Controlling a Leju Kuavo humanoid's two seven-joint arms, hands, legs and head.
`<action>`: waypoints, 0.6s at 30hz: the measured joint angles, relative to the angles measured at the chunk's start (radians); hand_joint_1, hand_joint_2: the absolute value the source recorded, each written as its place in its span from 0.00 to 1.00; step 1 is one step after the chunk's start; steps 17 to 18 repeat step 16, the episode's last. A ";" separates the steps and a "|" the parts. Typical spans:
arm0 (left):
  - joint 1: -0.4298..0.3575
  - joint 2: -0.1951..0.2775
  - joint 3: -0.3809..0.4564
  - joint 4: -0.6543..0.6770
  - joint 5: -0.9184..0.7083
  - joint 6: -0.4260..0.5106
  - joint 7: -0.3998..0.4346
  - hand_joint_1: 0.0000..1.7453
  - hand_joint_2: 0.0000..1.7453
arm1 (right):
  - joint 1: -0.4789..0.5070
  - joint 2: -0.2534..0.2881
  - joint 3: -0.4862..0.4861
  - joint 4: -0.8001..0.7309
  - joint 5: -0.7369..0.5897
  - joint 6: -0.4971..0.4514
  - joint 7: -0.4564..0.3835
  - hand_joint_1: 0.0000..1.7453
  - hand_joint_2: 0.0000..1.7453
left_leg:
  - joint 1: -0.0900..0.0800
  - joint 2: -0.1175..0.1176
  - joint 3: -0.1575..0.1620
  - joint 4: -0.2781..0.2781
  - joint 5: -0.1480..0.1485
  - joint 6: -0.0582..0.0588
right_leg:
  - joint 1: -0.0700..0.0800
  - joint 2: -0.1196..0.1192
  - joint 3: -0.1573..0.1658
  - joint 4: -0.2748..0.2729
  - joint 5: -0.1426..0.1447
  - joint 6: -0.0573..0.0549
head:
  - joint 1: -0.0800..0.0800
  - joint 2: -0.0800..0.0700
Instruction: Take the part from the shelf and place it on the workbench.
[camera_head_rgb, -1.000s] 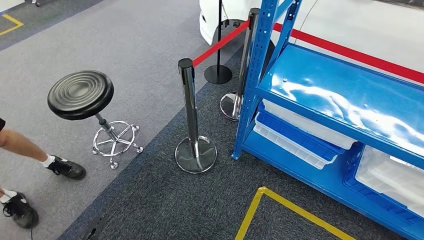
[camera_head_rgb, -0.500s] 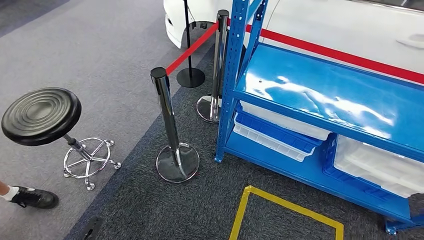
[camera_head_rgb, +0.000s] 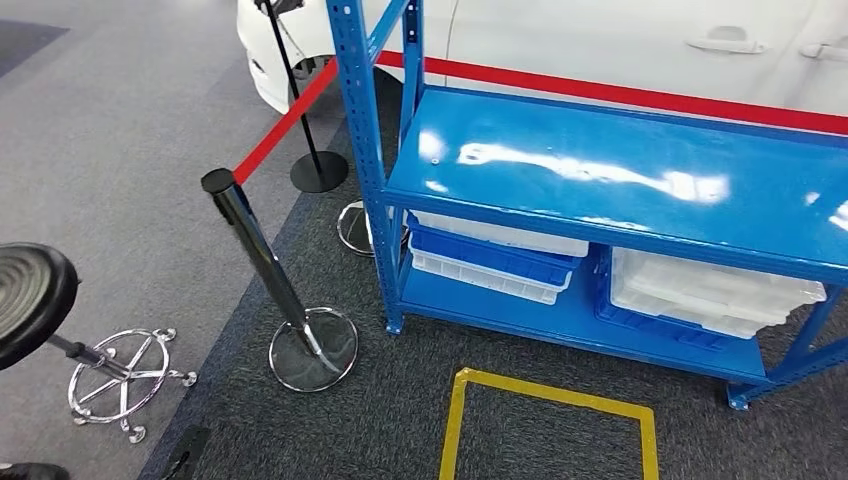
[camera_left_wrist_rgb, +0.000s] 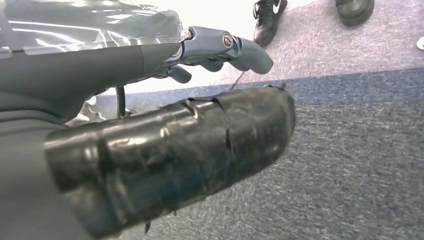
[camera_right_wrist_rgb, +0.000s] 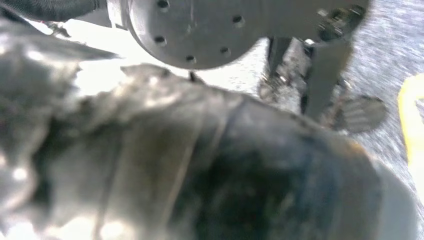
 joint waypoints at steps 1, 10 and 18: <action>0.001 0.000 0.000 0.000 0.000 0.000 0.000 0.00 0.00 | 0.000 0.000 0.000 0.000 0.000 0.000 0.000 0.00 0.00 | 0.000 -0.001 -0.019 0.017 0.012 0.000 | 0.002 0.015 0.003 0.001 -0.003 -0.001 | 0.000 0.000; -0.004 0.004 0.000 0.000 0.001 0.003 0.000 0.00 0.00 | 0.006 0.001 0.003 0.000 0.000 0.000 0.000 0.00 0.00 | -0.002 -0.050 0.065 -0.249 0.175 0.034 | 0.001 0.093 0.002 0.028 -0.029 0.037 | 0.004 0.000; 0.004 0.003 0.000 0.000 0.033 0.008 -0.024 0.00 0.00 | -0.010 -0.003 0.022 -0.001 0.061 0.002 -0.042 0.00 0.00 | 0.003 0.015 0.085 -0.270 0.173 0.045 | -0.014 -0.021 -0.142 0.288 -0.140 0.066 | 0.010 0.000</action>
